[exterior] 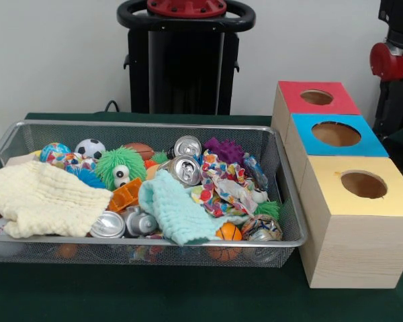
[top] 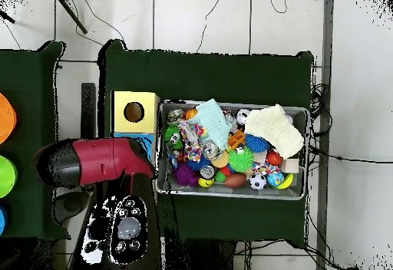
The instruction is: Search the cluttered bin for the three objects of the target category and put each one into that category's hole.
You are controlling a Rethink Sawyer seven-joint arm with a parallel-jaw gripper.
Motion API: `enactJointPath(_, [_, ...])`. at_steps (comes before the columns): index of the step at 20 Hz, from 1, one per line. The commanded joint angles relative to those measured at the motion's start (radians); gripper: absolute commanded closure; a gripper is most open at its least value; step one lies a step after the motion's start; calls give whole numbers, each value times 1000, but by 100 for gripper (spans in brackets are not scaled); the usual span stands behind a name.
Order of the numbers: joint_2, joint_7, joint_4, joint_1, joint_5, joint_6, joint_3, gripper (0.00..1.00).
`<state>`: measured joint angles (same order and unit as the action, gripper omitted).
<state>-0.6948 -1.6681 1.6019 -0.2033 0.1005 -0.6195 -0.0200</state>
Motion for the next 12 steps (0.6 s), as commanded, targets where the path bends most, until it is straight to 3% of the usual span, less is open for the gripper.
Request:
enactJointPath(1, [26,-14,-20,44,-45,-88,85,0])
enactJointPath(12, [36,-19,-38,42,-45,-95,82,0])
